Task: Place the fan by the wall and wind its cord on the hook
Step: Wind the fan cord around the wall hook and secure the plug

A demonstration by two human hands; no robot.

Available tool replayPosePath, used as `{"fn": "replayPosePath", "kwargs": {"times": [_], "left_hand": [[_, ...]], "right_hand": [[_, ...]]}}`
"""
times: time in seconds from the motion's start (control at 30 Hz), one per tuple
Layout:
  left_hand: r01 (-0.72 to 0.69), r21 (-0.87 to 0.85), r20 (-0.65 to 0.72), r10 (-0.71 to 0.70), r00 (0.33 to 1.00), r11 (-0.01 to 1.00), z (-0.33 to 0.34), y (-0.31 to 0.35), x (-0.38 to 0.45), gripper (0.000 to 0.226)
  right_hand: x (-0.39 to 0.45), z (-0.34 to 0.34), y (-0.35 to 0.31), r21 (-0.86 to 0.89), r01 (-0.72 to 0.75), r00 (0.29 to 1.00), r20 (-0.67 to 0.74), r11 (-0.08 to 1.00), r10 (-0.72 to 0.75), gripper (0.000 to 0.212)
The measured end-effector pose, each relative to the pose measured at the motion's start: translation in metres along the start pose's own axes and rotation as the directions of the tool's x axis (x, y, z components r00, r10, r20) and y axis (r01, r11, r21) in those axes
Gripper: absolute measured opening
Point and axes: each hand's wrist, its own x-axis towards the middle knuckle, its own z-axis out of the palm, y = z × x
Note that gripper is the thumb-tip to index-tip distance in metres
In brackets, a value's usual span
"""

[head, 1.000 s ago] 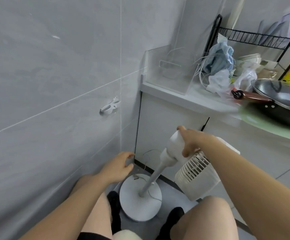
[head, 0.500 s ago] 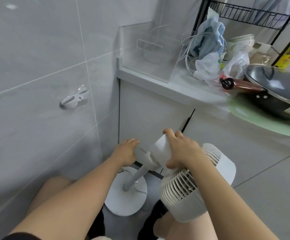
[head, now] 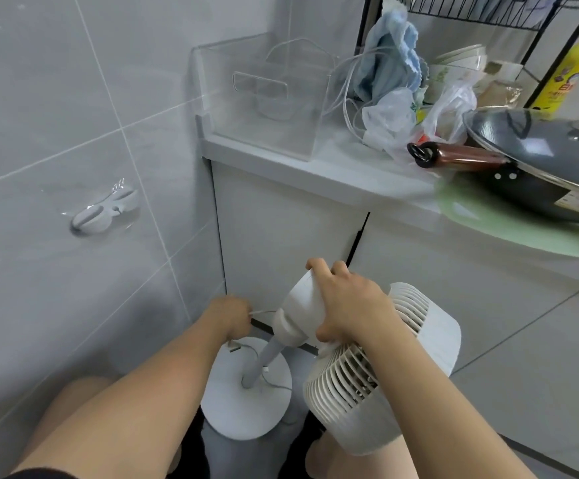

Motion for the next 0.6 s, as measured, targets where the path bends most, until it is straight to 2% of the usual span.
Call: {"fn": "replayPosePath", "kwargs": {"times": [0.17,0.23,0.33,0.43,0.6], "left_hand": [[0.124,-0.1,0.091,-0.115,0.989,0.987,0.021,-0.025,-0.023,0.051],[0.133,-0.165,0.095,-0.119,0.988,0.977,0.019,-0.032,-0.033,0.049],[0.112,-0.333,0.021,-0.112,0.993,0.936,-0.003,-0.038,-0.039,0.03],[0.079,-0.492,-0.077,-0.134,0.988,0.867,-0.039,-0.039,-0.046,0.039],[-0.031,-0.451,-0.128,-0.03,0.991,0.892,-0.078,-0.03,-0.059,0.035]], "right_hand": [[-0.002,0.001,-0.004,-0.007,-0.004,1.0,-0.019,1.0,0.004,0.089],[-0.004,0.002,-0.005,-0.012,-0.009,1.0,-0.017,1.0,0.009,0.088],[-0.008,0.001,-0.005,-0.01,-0.017,1.0,-0.003,1.0,0.017,0.088],[-0.011,-0.001,-0.006,-0.007,-0.02,1.0,0.002,1.0,0.02,0.09],[-0.018,-0.004,-0.022,-0.026,-0.023,1.0,-0.006,0.999,0.022,0.089]]}}
